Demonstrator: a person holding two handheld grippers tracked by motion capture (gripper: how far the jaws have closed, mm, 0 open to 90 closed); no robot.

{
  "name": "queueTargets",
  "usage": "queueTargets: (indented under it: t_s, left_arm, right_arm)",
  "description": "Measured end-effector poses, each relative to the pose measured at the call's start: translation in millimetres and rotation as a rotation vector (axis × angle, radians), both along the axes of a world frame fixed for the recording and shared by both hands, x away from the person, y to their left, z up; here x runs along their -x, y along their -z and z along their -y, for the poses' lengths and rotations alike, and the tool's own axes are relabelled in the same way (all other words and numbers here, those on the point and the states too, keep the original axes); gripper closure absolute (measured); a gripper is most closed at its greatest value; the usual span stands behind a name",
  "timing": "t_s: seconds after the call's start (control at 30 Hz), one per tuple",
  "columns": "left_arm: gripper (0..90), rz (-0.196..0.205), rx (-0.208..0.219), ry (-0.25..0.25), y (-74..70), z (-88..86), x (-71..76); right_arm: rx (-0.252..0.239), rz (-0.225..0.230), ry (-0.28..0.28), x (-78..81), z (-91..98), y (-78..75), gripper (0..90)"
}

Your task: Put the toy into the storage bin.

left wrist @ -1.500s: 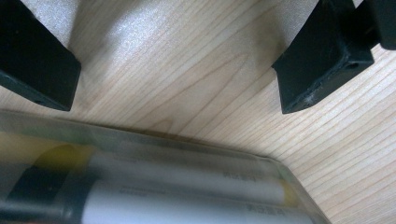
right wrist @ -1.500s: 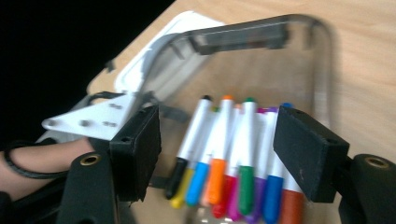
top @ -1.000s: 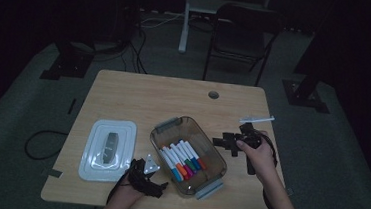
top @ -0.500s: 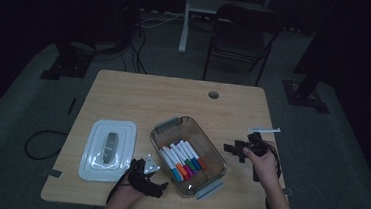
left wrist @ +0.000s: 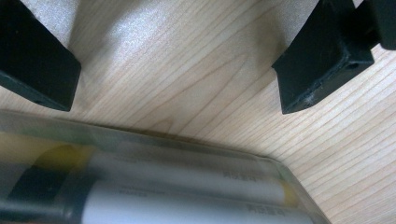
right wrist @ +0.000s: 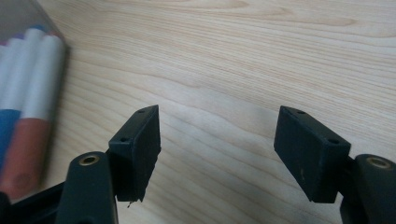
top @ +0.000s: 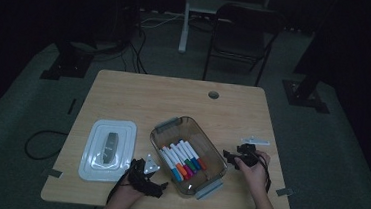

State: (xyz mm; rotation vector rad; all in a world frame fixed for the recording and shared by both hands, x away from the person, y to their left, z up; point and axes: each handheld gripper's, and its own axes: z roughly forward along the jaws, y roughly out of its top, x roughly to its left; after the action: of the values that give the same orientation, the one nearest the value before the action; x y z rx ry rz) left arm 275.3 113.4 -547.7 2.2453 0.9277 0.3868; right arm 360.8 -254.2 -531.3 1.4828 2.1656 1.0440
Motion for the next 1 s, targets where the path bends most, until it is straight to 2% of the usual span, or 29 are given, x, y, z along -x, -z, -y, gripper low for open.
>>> queueTargets:
  t_s: [0.13,0.3,0.43,0.53,0.7,1.0]
  left_arm:
    - [0.4,0.000,0.000,0.000,0.0,0.0,0.0]
    - [0.4,0.000,0.000,0.000,0.0,0.0,0.0]
    - [0.4,0.000,0.000,0.000,0.0,0.0,0.0]
    - [0.4,0.000,0.000,0.000,0.0,0.0,0.0]
    - [0.4,0.000,0.000,0.000,0.0,0.0,0.0]
    - [0.4,0.000,0.000,0.000,0.0,0.0,0.0]
  right_arm:
    - [0.033,0.006,0.008,2.0,-4.7,10.1,30.9]
    - [0.048,0.044,0.010,5.7,-9.3,14.5,30.1]
    - [0.099,0.076,-0.031,8.5,-13.9,17.1,27.3]
    - [0.110,0.077,-0.027,10.4,-15.8,17.2,26.3]
    - [0.122,0.060,-0.069,8.6,-20.6,18.1,12.4]
    - [0.111,0.055,-0.059,8.5,-20.7,18.0,12.4]
